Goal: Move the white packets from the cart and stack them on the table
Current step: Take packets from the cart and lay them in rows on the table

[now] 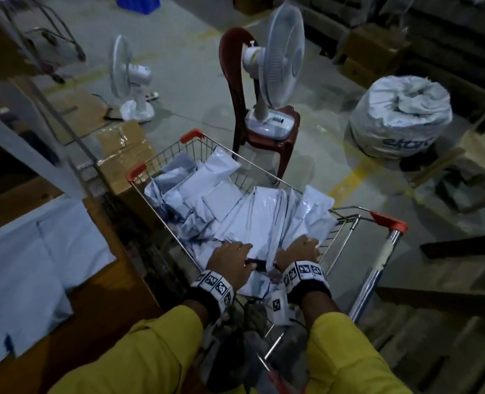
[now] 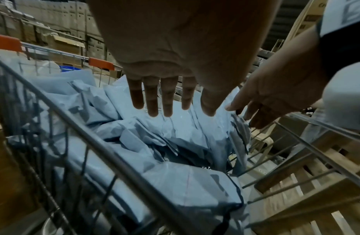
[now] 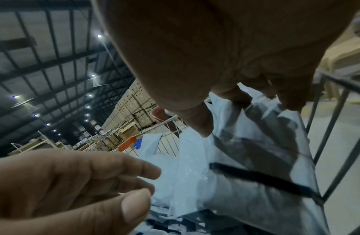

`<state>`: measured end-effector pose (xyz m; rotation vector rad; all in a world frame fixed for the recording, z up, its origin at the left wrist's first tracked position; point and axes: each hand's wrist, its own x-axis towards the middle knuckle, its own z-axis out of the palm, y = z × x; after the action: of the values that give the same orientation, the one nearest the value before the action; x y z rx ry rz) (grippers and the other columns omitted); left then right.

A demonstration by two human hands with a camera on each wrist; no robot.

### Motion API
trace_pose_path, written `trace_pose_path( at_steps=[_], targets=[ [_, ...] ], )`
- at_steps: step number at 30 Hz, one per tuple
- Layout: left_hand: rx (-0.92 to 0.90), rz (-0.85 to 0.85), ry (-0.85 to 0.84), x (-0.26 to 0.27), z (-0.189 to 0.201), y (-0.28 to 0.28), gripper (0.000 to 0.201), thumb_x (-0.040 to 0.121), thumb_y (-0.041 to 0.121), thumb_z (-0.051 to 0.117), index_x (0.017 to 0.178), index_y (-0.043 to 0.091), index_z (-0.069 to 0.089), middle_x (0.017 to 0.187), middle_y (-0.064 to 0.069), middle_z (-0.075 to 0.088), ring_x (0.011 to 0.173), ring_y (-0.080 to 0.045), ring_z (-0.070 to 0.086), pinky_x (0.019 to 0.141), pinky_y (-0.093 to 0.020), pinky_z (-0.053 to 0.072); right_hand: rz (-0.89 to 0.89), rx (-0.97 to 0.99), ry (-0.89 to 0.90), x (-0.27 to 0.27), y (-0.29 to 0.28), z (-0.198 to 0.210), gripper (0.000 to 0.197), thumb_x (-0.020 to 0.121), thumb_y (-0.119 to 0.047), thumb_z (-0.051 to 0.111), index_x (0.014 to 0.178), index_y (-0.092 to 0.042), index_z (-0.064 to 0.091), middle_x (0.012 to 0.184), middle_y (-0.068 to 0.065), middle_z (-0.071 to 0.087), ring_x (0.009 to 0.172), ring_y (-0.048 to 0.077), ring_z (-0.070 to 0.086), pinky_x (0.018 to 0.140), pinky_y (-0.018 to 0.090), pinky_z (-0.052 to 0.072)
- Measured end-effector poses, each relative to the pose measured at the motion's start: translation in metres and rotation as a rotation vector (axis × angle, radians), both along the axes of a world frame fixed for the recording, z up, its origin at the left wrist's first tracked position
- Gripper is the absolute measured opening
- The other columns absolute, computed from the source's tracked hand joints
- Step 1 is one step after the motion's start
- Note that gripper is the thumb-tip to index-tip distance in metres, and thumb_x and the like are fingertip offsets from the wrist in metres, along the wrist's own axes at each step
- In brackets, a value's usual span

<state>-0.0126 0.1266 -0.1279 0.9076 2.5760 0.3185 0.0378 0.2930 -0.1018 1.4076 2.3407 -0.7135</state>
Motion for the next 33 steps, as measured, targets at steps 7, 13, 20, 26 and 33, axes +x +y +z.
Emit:
trace_pose_path(
  at_steps=[7, 13, 20, 26, 33],
  targets=[
    [-0.156, 0.066, -0.067, -0.023, -0.019, 0.041, 0.046, 0.099, 0.043, 0.045, 0.141, 0.025, 0.042, 0.131, -0.009, 0.058, 0.113, -0.034, 0.059, 0.090, -0.042, 0.047, -0.008, 0.000, 0.104, -0.004, 0.010, -0.022, 0.099, 0.092, -0.046, 0.062, 0.159, -0.014, -0.003, 0.159, 0.031, -0.018, 0.144, 0.050, 0.016, 0.110, 0.053, 0.033],
    [-0.053, 0.279, -0.171, -0.034, -0.022, 0.060, 0.039, 0.093, 0.033, 0.061, 0.125, 0.018, 0.044, 0.114, -0.015, 0.060, 0.103, -0.036, 0.061, 0.085, -0.045, 0.052, -0.004, -0.082, 0.150, -0.010, 0.021, -0.022, 0.101, 0.091, -0.040, 0.062, 0.158, -0.022, -0.012, 0.160, 0.028, -0.020, 0.135, 0.051, 0.038, 0.103, 0.050, 0.042],
    [0.079, 0.448, -0.294, -0.039, -0.018, 0.068, 0.044, 0.089, 0.009, 0.068, 0.121, 0.012, 0.038, 0.091, -0.007, 0.057, 0.082, -0.025, 0.058, 0.069, -0.035, 0.045, -0.089, -0.130, 0.189, -0.010, 0.034, -0.008, 0.085, 0.091, -0.028, 0.056, 0.160, -0.030, 0.006, 0.164, 0.019, -0.011, 0.147, 0.044, 0.014, 0.112, 0.050, 0.032],
    [0.183, 0.562, -0.309, -0.050, -0.009, 0.060, 0.063, 0.075, -0.006, 0.057, 0.129, 0.018, 0.036, 0.106, -0.012, 0.053, 0.089, -0.031, 0.058, 0.068, -0.034, 0.047, -0.156, -0.114, 0.284, -0.013, 0.035, -0.002, 0.075, 0.091, -0.028, 0.052, 0.158, -0.034, 0.019, 0.165, 0.012, 0.000, 0.148, 0.040, 0.011, 0.116, 0.048, 0.027],
    [-0.122, 0.326, -0.085, -0.049, -0.010, 0.044, 0.025, 0.083, 0.013, 0.054, 0.103, 0.027, 0.056, 0.114, -0.007, 0.049, 0.109, -0.032, 0.049, 0.089, -0.041, 0.049, -0.119, -0.084, 0.239, -0.016, 0.018, 0.001, 0.068, 0.094, -0.033, 0.046, 0.157, -0.036, 0.022, 0.165, 0.009, -0.003, 0.139, 0.043, 0.030, 0.112, 0.049, 0.034]
  ],
)
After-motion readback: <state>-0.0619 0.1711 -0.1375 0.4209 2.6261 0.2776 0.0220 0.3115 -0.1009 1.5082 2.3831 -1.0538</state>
